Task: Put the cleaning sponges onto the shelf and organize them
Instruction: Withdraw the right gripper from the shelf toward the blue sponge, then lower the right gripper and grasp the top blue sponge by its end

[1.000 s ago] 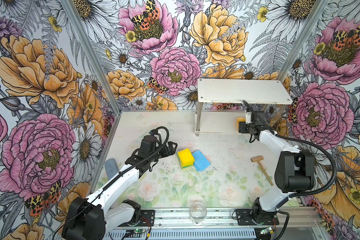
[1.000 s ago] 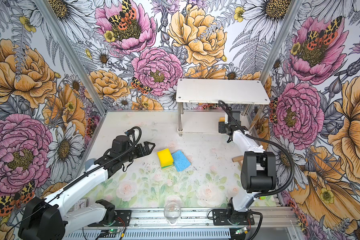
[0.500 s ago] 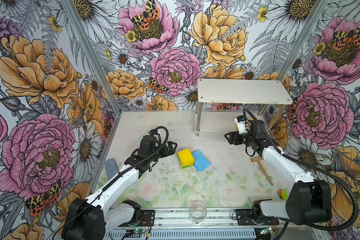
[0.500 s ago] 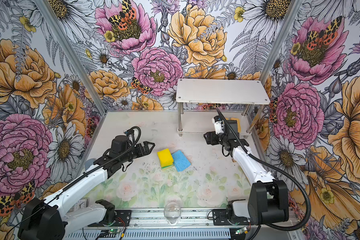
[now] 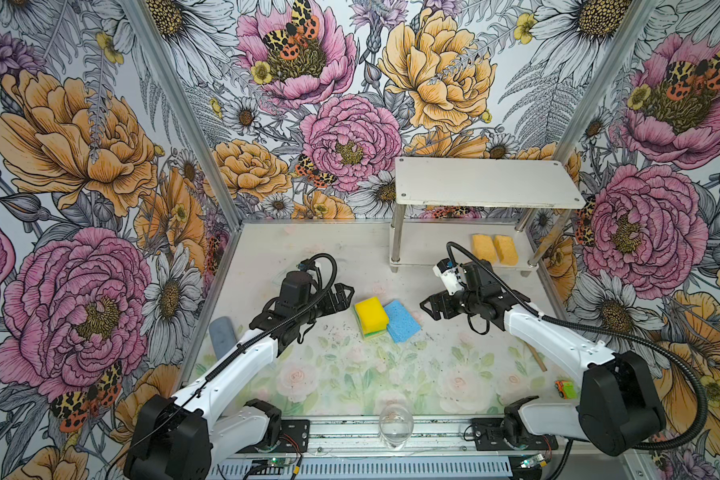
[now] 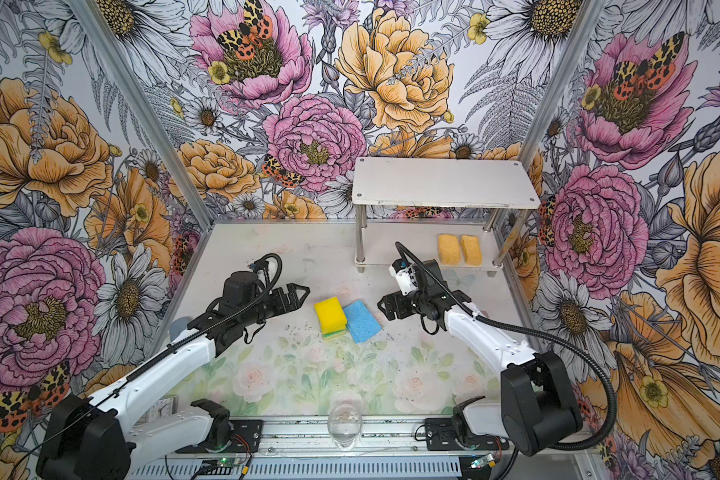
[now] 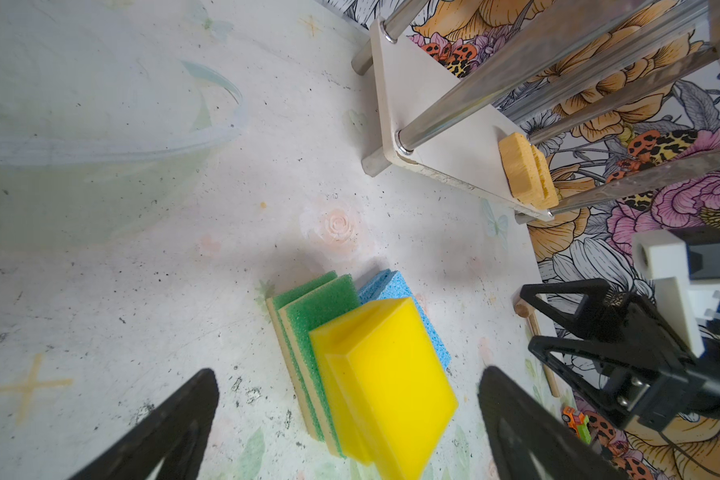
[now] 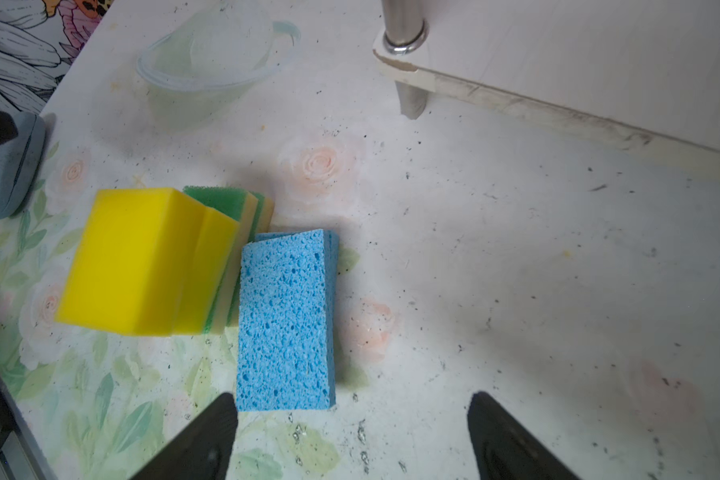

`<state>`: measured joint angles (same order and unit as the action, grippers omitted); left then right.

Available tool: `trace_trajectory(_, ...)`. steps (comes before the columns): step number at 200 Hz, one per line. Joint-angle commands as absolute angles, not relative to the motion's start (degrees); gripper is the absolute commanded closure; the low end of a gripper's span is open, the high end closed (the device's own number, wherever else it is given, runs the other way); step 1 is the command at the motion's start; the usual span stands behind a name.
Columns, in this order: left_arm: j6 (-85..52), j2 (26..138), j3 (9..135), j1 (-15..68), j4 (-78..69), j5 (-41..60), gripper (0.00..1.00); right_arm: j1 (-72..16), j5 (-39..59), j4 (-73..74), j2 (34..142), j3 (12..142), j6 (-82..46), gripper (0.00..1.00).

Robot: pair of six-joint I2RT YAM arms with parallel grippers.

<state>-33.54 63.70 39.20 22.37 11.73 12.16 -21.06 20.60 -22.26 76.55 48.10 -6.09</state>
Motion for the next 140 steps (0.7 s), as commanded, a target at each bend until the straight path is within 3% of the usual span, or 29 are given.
trace_trajectory(1,-33.1,64.5,38.2,21.8,10.1,14.0,0.01,-24.3,17.9,-21.9,78.2,48.3,-6.4,0.08)
trace_trajectory(140,-33.8,65.1,37.3,20.9,9.2,14.8,0.01,-34.5,10.3,-18.3,89.1,51.5,-8.1,0.06)
